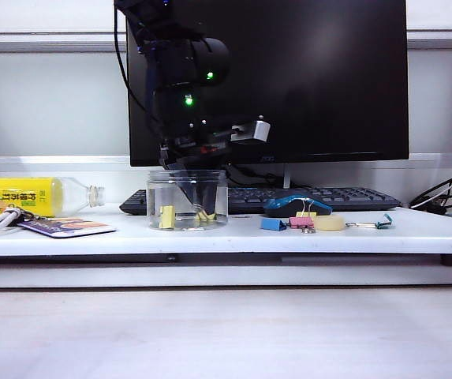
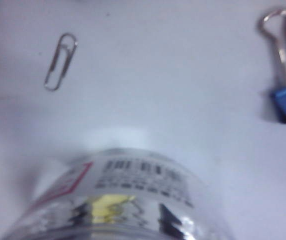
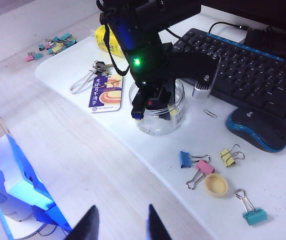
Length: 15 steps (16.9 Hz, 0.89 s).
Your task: Take the clips out of the round transparent plastic box and place them on the table.
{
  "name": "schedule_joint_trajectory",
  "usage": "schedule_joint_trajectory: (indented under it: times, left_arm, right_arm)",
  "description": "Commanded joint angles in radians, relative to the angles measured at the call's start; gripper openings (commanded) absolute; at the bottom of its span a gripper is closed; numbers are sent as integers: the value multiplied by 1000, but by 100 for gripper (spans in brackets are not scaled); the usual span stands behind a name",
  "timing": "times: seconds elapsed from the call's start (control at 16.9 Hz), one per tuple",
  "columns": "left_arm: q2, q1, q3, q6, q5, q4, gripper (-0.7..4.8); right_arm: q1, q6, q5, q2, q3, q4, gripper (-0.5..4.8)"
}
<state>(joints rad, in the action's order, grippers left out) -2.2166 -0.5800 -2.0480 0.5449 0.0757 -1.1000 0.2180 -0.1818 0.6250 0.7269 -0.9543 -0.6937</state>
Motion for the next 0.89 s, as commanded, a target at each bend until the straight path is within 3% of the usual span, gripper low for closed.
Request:
schedule_joint_trajectory:
  times: [0.06,0.12,0.24,0.35,0.53,0.65,0.89]
  left_arm:
    - [-7,-7,0,-2,-20,-10,150]
    - [-10,-7,0,-2,-21,-10,91]
    - [-14,-10,0,0,-32,-8,71]
    - [-14,-12,0,0,-35,-2,12]
    - [-14,-16,-3,0,-46,0,1]
    - [2,-21,-6,0,-106,-9,-5]
    - [39,-22,-6,-4,-110,-10,-5]
  right_arm:
    - [1,-2,7,-3,-3,17,126]
    - [1,-2,8,-3,-3,17,126]
    - [1,-2,10,-3,-3,17,126]
    - [1,-2,10,-3,-3,17,126]
    - [1,-2,10,-3,-3,18,126]
    - [1,-2,15,-3,-3,17,126]
    - [1,-2,33,-3,-3,18,126]
